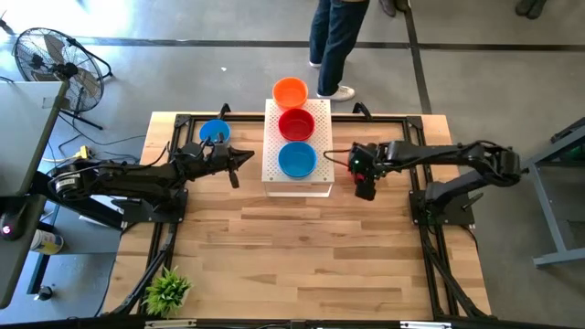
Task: Pick & Place Mini bowls
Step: Stack the red bowl on top of the other red bowls on the shelf
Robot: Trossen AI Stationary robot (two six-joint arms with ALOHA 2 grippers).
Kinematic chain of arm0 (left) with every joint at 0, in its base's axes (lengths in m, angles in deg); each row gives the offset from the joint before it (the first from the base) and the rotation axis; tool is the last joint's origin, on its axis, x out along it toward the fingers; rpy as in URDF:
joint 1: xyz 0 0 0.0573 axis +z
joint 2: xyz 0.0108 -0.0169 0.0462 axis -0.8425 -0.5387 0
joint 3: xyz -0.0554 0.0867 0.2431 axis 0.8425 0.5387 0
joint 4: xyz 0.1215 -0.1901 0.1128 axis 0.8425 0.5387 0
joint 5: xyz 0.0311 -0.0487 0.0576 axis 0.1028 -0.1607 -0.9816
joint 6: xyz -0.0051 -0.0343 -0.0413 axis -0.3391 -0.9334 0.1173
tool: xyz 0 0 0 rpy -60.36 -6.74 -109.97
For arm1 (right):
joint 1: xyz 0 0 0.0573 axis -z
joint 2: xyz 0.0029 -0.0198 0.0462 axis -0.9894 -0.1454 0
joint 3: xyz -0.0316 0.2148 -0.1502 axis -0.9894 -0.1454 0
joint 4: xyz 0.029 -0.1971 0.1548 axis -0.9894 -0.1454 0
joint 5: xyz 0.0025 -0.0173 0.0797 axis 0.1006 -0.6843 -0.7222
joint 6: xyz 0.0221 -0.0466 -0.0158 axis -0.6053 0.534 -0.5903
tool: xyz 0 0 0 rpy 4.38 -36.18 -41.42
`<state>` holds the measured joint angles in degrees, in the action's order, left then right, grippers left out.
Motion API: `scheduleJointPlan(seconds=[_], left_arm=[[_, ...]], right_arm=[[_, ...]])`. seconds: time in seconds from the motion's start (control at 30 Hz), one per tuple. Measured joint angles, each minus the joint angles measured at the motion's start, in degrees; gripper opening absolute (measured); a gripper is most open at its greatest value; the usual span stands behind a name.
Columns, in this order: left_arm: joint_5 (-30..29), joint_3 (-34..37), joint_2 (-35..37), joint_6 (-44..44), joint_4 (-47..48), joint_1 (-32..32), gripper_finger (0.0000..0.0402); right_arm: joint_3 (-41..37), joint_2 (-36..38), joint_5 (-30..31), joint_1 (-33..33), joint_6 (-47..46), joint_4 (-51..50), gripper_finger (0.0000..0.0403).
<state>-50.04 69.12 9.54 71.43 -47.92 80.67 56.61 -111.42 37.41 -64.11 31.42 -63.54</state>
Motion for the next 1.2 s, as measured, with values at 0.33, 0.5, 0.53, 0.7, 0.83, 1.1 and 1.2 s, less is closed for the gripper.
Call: scheduleJointPlan(seconds=[0.33, 0.5, 0.53, 0.7, 0.83, 1.1, 1.2], left_arm=[[0.02, 0.0, 0.0, 0.39, 0.44, 0.0, 0.0001], [0.0, 0.0, 0.0, 0.39, 0.81, 0.0, 0.0001], [0.0, 0.0, 0.0, 0.39, 0.79, 0.0, 0.0001], [-0.02, 0.0, 0.0, 0.39, 0.81, 0.0, 0.0001], [-0.04, 0.0, 0.0, 0.39, 0.81, 0.0, 0.0001], [-0.07, 0.0, 0.0, 0.39, 0.6, 0.0, 0.0001], [-0.09, 0.0, 0.0, 0.39, 0.39, 0.0, 0.0001]], right_arm=[[-0.02, -10.29, 2.73, 0.03, 3.9, 6.38, 0.0145], [-0.02, -11.71, 4.12, -0.11, 4.02, 6.66, 0.0047], [-0.01, -11.3, 4.24, -0.27, 4.02, 6.41, 0.0026], [-0.02, -7.13, 4.58, -1.28, 2.72, 3.98, 0.0015], [-0.02, -1.55, 2.44, -1.26, -0.45, -0.95, 0.0004], [8.7, 7.97, 3.12, -1.19, -7.01, -11.69, 0.0004], [17.06, 7.4, 4.89, -1.19, -6.6, -13.71, 0.0002]])
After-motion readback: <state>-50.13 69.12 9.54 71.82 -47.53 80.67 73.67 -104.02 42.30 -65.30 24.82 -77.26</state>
